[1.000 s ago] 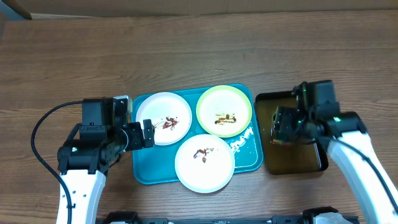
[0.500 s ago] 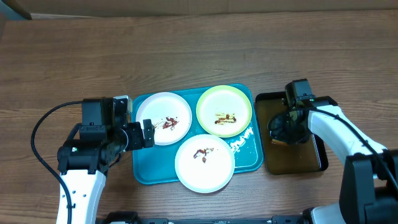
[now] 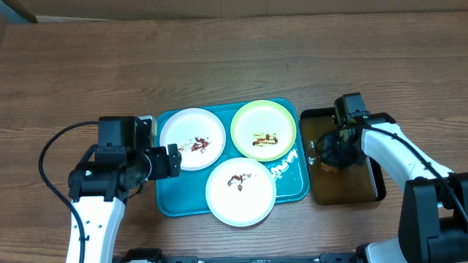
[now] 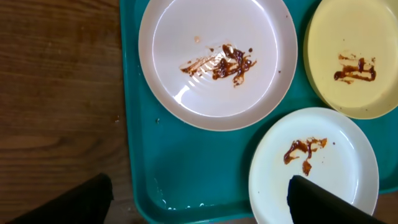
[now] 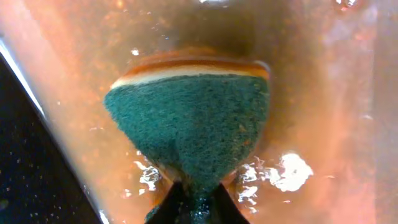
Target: Clean dirty plates on tray and stack at the side
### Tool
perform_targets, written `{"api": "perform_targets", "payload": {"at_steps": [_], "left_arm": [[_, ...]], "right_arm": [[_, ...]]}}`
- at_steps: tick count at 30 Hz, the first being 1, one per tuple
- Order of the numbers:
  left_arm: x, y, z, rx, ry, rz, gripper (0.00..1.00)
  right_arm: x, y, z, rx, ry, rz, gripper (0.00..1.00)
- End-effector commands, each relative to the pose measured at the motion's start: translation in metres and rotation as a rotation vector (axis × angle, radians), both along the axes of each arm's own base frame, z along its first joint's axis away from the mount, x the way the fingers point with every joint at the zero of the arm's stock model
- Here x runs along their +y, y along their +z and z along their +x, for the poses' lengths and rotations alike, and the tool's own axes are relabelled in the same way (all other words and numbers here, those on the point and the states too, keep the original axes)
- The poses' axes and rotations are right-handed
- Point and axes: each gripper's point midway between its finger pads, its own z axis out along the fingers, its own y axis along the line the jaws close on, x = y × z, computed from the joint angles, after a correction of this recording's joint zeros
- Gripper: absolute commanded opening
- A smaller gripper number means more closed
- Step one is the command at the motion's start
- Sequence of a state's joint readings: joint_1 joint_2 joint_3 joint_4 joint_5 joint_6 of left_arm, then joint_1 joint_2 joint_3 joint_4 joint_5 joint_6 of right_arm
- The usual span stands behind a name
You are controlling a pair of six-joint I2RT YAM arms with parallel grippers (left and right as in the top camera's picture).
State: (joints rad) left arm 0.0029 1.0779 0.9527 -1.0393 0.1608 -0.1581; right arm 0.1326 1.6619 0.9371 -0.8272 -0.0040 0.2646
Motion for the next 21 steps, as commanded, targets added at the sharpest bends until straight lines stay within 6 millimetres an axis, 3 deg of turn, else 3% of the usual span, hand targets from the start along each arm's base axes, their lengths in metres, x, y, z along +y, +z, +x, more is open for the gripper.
{"api": "perform_targets", "payload": {"at_steps": [1,4,8,15,21], "left_arm": [[-0.006,0.0,0.0,0.035,-0.009,-0.031,0.8],[-0.018,-0.007,-0.005,0.092,-0.033,-0.098,0.68],[-0.034,-0.017,-0.011,0.177,-0.06,-0.191,0.45],[-0.036,-0.041,-0.029,0.361,-0.062,-0.205,0.49],[-0.053,-0.05,-0.032,0.392,-0.188,-0.183,0.5]], "right_arm": [[-0.003,0.007,0.011,-0.032,-0.002,-0.024,0.04],[-0.002,0.007,0.011,-0.033,-0.001,-0.022,0.04],[-0.002,0.007,0.012,-0.038,0.002,-0.021,0.04],[-0.002,0.007,0.014,-0.044,0.002,-0.021,0.04],[-0.002,0.007,0.013,-0.042,0.002,-0.021,0.04]]}}
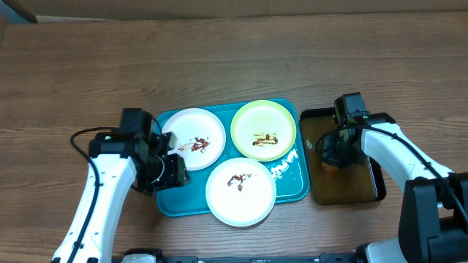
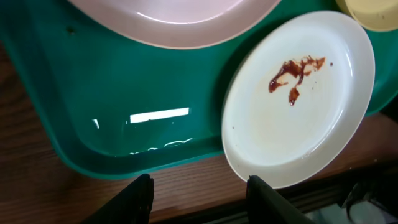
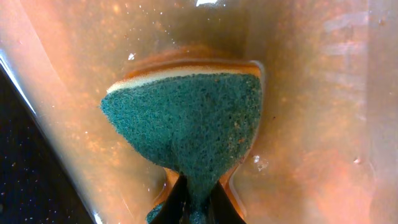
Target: Clean dirty plates on tray and stack at the side
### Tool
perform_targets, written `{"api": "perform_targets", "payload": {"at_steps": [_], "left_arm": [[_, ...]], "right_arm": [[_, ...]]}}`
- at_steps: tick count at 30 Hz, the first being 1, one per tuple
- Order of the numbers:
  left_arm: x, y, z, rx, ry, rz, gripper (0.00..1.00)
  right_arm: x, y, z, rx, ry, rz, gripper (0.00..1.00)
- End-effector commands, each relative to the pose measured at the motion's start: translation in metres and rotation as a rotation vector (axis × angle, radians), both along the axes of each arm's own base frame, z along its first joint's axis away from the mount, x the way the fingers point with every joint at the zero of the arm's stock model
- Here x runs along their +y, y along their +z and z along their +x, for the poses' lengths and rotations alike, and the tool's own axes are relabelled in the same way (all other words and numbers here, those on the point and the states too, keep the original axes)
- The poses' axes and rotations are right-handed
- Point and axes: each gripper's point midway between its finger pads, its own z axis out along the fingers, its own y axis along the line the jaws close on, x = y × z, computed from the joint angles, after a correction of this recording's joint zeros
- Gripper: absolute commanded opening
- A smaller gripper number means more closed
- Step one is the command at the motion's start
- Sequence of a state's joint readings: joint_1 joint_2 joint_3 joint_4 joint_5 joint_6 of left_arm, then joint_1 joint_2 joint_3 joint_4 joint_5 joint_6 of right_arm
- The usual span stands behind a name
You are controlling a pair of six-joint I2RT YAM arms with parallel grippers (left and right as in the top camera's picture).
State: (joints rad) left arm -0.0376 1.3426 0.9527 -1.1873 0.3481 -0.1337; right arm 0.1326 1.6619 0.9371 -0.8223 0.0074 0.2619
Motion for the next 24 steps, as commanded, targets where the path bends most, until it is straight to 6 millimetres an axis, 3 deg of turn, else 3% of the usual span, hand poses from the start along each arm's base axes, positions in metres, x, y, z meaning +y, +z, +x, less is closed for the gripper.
{"api": "perform_targets", "payload": {"at_steps": [1,8,17,24], "left_arm": [[-0.017,0.001,0.005,-0.025,-0.103,-0.025,0.5],[-0.04,-0.027,0.002,-0.006,-0.196,-0.009,0.54],[-0.046,-0.066,-0.002,0.076,-0.224,-0.001,0.54],[-0.054,-0.089,-0.001,0.117,-0.258,0.009,0.41]], "right_arm": [[0.0,0.007,0.012,-0.034,0.001,-0.01,0.04],[-0.001,0.007,0.011,-0.031,0.001,-0.011,0.04],[0.0,0.007,0.011,-0.031,0.001,-0.01,0.04],[-0.001,0.007,0.011,-0.031,0.001,-0.01,0.04]]}}
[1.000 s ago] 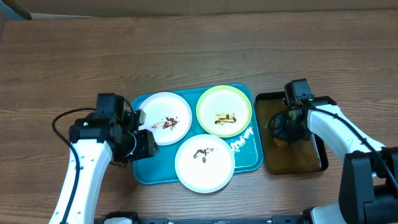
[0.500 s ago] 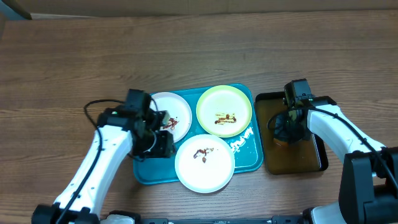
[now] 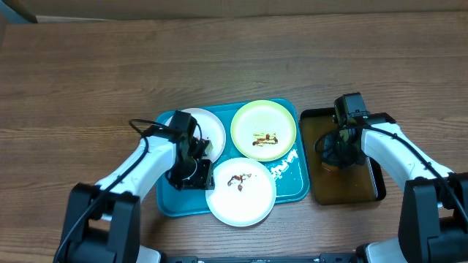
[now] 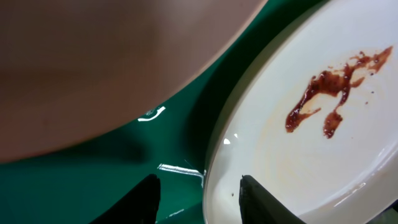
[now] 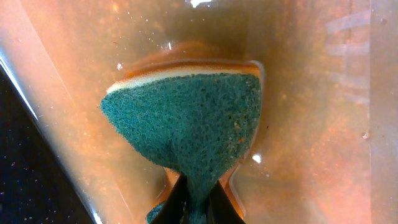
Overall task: Clean dirty plates on tray and stack at the side
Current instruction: 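Lift the sponge with right gripper and bring it onto the front white plate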
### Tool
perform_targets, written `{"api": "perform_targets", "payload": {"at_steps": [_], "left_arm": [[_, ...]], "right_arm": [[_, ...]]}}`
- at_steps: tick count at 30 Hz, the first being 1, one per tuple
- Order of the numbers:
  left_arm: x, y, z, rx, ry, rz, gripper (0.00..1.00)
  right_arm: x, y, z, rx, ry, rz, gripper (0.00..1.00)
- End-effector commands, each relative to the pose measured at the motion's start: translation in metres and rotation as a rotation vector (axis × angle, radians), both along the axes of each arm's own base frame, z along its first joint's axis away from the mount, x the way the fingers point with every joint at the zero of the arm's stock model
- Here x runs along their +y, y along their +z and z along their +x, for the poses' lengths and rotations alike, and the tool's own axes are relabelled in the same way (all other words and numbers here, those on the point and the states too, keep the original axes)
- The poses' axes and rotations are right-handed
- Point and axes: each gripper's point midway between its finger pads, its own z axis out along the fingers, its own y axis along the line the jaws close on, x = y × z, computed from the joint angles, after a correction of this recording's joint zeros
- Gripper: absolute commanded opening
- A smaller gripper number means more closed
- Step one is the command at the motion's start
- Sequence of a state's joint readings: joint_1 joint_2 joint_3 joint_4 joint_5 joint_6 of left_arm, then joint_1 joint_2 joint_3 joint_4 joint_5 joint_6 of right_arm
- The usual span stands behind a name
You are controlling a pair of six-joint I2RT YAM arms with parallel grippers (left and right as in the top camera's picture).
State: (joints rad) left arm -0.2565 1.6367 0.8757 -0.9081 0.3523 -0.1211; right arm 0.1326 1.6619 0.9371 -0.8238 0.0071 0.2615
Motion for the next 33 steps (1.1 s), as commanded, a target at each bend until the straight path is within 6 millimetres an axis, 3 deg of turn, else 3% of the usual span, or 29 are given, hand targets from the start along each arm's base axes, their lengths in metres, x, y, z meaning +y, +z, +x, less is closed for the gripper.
{"api": "perform_targets", "payload": {"at_steps": [1,5,11,16,25,28,33], "left_arm": [[-0.005,-0.011,-0.006,0.034,-0.033,0.005,0.39],[-0.007,-0.018,-0.009,0.057,-0.04,0.012,0.16],[-0.008,-0.018,-0.007,0.056,-0.015,0.016,0.04],[-0.009,-0.018,-0.004,0.061,0.042,0.023,0.04],[-0.01,-0.018,-0.002,0.053,0.049,0.021,0.04],[-0.01,-0.018,-0.002,0.054,0.053,0.022,0.04],[-0.01,-0.019,0.0,0.049,0.053,0.02,0.04]], "right_arm": [[-0.001,0.007,0.011,-0.032,0.0,-0.011,0.04],[-0.001,0.007,0.011,-0.032,0.0,-0.011,0.08],[-0.001,0.007,0.011,-0.033,0.0,-0.011,0.04],[-0.001,0.012,0.009,-0.016,0.0,-0.012,0.04],[0.004,0.085,0.036,-0.126,0.001,0.011,0.04],[0.022,0.097,0.033,-0.116,0.042,0.11,0.04],[0.084,0.109,0.007,-0.052,0.25,0.426,0.04]]}}
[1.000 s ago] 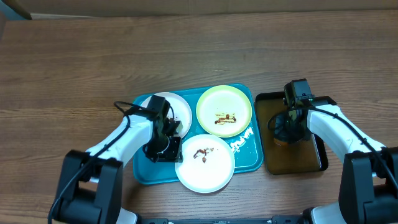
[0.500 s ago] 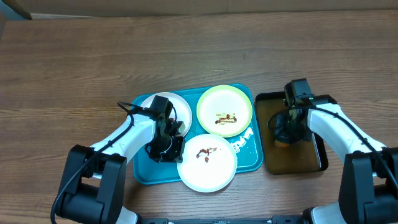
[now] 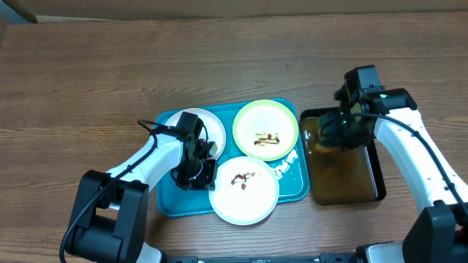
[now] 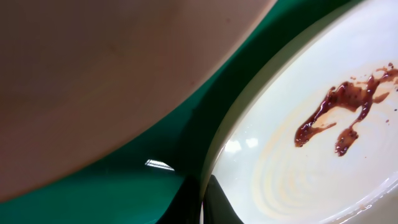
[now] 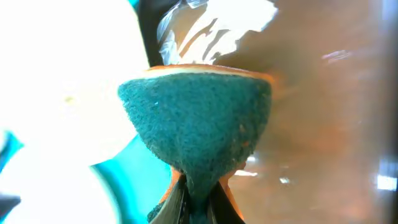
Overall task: Clean dirty plates on tray and stack at the side
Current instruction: 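Lift the sponge with right gripper and bring it onto the front white plate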
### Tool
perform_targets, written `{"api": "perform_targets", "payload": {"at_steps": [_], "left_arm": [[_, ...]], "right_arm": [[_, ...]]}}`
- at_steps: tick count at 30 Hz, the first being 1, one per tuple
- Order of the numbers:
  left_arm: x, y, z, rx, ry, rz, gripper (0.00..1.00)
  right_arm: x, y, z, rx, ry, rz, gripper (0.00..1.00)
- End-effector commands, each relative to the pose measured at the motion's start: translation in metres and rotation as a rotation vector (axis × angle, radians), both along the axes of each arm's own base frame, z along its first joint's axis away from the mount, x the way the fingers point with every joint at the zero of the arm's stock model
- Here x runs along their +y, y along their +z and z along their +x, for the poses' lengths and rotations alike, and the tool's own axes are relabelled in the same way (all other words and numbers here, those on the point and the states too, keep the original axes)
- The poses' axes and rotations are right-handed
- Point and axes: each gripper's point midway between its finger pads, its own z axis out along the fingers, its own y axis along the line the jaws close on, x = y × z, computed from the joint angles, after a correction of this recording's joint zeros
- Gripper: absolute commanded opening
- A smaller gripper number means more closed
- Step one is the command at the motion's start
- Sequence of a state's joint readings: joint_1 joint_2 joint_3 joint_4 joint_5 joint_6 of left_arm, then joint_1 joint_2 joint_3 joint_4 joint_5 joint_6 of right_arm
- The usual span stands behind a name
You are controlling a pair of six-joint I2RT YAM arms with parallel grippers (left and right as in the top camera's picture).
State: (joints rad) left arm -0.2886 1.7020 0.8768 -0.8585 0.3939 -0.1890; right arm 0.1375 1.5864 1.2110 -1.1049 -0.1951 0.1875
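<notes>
Three sauce-smeared plates lie on the teal tray (image 3: 170, 203): a white plate (image 3: 208, 126) at back left, a green-rimmed plate (image 3: 265, 130) at back right, a white front plate (image 3: 244, 191). My left gripper (image 3: 205, 177) is shut on the front plate's left rim (image 4: 214, 163); its brown smear (image 4: 343, 106) shows close up. My right gripper (image 5: 197, 198) is shut on a green and orange sponge (image 5: 196, 130), held above the left part of the dark water tub (image 3: 344, 172).
Foam or water droplets (image 3: 287, 164) lie on the tray near its right edge. Bare wooden table (image 3: 219, 58) surrounds the tray and tub. My left arm's cable (image 3: 157, 131) loops over the tray's left part.
My left gripper has shut on the front plate's rim, where it stood open around it. My right gripper has lifted the sponge out of the tub water and shifted toward the tray.
My left gripper was open left of the tray, then over its left edge, then open at the front plate's rim, and now grips that rim. My right gripper held the sponge in the tub's brown water throughout, and now holds it raised above the tub.
</notes>
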Motion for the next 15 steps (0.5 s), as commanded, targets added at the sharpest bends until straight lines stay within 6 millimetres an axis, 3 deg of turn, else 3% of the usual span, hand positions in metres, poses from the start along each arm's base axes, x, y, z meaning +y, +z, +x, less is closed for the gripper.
{"api": "perform_targets", "payload": {"at_steps": [1,6,15], "left_arm": [[0.005,-0.006,0.0,0.001,0.016,0.043,0.04],[0.004,-0.006,0.001,0.002,0.023,0.044,0.04],[0.004,-0.006,0.002,-0.001,0.024,0.043,0.04]], "right_arm": [[0.054,0.02,-0.018,0.008,0.191,0.246,0.04],[0.091,0.017,-0.043,0.045,0.315,0.244,0.04],[0.159,0.001,-0.06,0.01,0.379,0.211,0.04]]}}
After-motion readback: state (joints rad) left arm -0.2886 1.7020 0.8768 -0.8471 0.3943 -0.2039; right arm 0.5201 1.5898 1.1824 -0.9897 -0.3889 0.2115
